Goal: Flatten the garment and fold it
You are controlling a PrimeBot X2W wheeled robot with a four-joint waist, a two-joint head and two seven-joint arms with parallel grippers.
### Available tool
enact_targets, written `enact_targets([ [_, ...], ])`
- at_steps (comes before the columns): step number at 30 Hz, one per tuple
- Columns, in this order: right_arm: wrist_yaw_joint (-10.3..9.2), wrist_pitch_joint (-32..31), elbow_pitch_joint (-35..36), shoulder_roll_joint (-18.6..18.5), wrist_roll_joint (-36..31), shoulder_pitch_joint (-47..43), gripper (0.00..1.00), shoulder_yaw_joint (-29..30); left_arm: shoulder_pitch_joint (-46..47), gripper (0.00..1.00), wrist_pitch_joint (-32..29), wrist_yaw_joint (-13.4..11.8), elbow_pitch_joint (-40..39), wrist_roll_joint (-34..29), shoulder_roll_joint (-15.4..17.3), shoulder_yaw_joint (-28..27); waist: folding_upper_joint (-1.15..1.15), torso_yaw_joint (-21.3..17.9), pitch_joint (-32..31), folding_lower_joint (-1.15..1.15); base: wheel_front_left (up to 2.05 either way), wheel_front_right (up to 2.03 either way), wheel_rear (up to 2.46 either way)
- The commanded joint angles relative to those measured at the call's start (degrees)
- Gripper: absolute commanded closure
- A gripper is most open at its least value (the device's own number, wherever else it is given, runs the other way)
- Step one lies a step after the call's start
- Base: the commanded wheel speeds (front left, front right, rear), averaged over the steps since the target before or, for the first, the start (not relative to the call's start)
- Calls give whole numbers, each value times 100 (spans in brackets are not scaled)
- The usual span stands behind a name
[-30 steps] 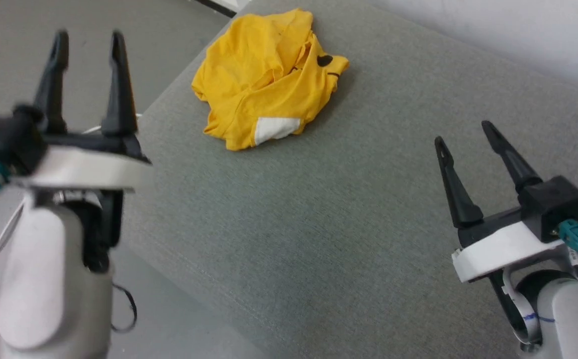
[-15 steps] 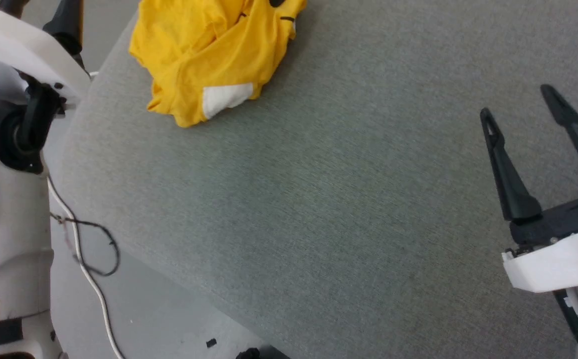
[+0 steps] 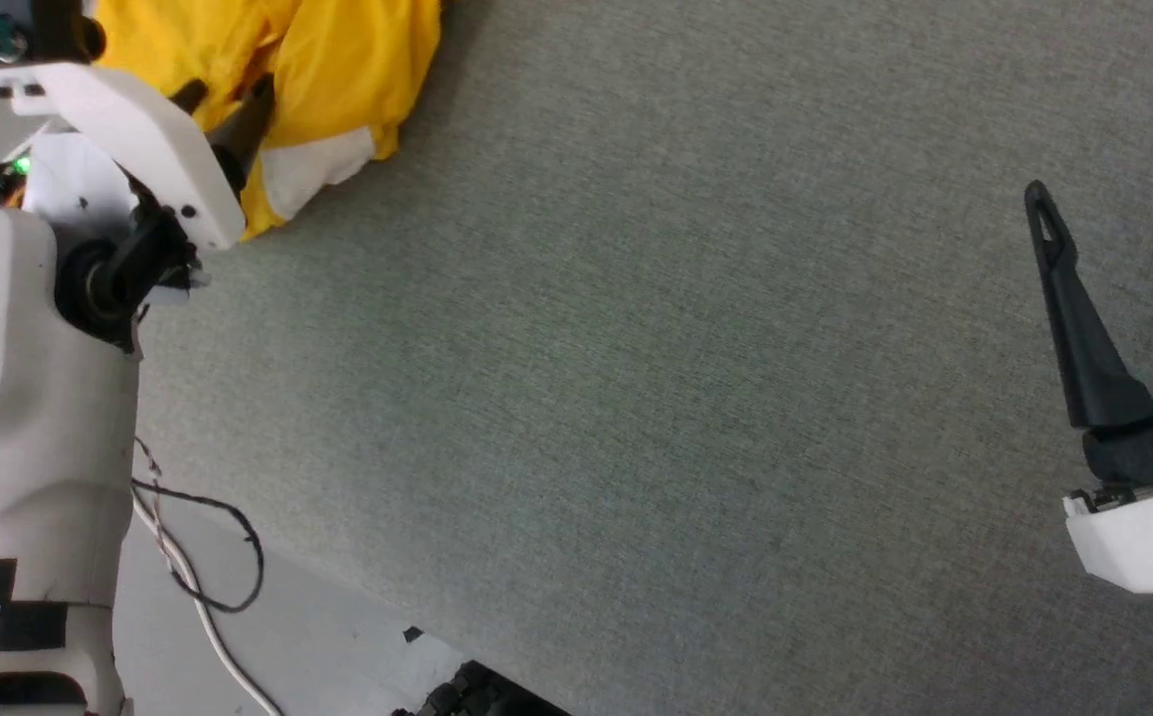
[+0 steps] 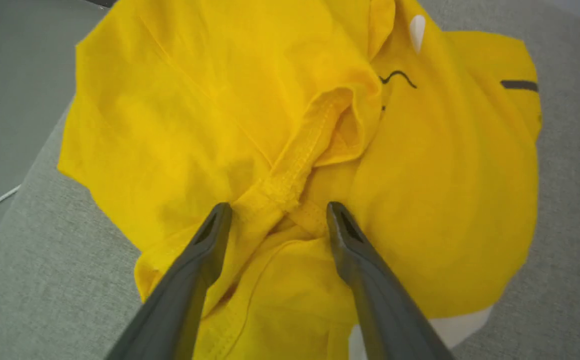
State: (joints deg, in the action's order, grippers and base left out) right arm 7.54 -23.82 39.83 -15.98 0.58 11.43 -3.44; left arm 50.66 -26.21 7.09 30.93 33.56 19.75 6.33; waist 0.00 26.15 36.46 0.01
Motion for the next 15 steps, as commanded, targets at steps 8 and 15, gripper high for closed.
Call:
enact_targets([
  [8, -5, -48, 60, -21, 98, 45, 0, 55, -18, 0, -122, 37, 513, 9, 274, 360, 0, -282, 178, -1, 0, 0, 0],
  [15, -5, 30, -18, 41, 109, 60, 0, 110, 117, 100, 387, 38, 738, -34, 450, 394, 0, -337, 35, -1, 0, 0, 0],
])
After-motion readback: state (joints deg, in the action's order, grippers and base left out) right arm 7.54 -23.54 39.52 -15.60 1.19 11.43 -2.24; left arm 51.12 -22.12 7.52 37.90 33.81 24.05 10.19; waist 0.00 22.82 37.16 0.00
